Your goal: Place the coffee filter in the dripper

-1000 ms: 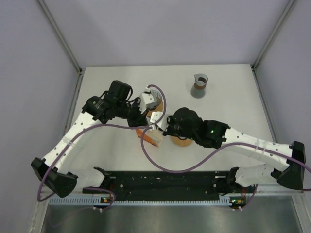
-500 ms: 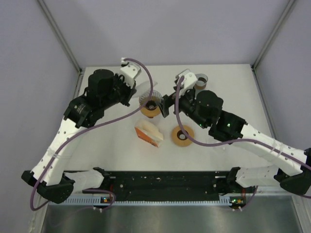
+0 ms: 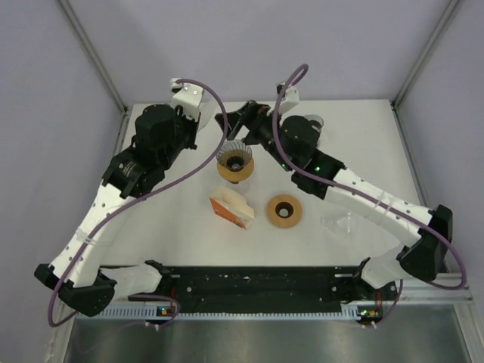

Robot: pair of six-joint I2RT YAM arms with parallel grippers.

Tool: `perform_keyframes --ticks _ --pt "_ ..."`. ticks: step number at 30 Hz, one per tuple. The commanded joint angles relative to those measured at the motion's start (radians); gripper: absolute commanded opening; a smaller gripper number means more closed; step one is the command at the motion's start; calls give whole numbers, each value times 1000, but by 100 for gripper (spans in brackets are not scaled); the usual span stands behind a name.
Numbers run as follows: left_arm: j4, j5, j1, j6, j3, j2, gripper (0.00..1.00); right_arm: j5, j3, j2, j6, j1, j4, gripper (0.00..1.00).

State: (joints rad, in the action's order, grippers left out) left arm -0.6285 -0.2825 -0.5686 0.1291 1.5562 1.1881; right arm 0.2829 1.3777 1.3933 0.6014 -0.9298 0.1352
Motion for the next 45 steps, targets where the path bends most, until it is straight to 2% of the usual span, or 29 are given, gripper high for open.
perform_keyframes --ticks 1,6,17,30,32,36,40,43,44,45 --pt "101 -72 -4 21 -33 -27 0 -83 154 126 136 9 67 89" --pt "127 -73 -2 27 -71 -48 0 -145 282 240 170 9 9 78" --pt "200 -75 -2 41 -165 -110 0 -110 207 263 256 6 8 59" --pt "217 -38 -4 60 -170 -114 0 -56 313 374 259 -4 -132 56" --pt "217 -35 -5 61 -171 -111 0 -31 326 380 245 -3 -134 49" --pt "222 -35 -5 63 -173 -105 0 25 331 374 192 -4 -167 22" --pt "222 -26 -5 41 -170 -94 0 87 323 342 105 2 -190 0" --pt "220 -46 -4 11 -160 -78 0 105 359 328 -4 8 -274 0" --pt "213 -41 -5 7 -151 -70 5 107 375 326 -46 8 -317 0" --pt "198 -24 -4 0 -139 -61 15 108 400 329 -90 8 -359 0"
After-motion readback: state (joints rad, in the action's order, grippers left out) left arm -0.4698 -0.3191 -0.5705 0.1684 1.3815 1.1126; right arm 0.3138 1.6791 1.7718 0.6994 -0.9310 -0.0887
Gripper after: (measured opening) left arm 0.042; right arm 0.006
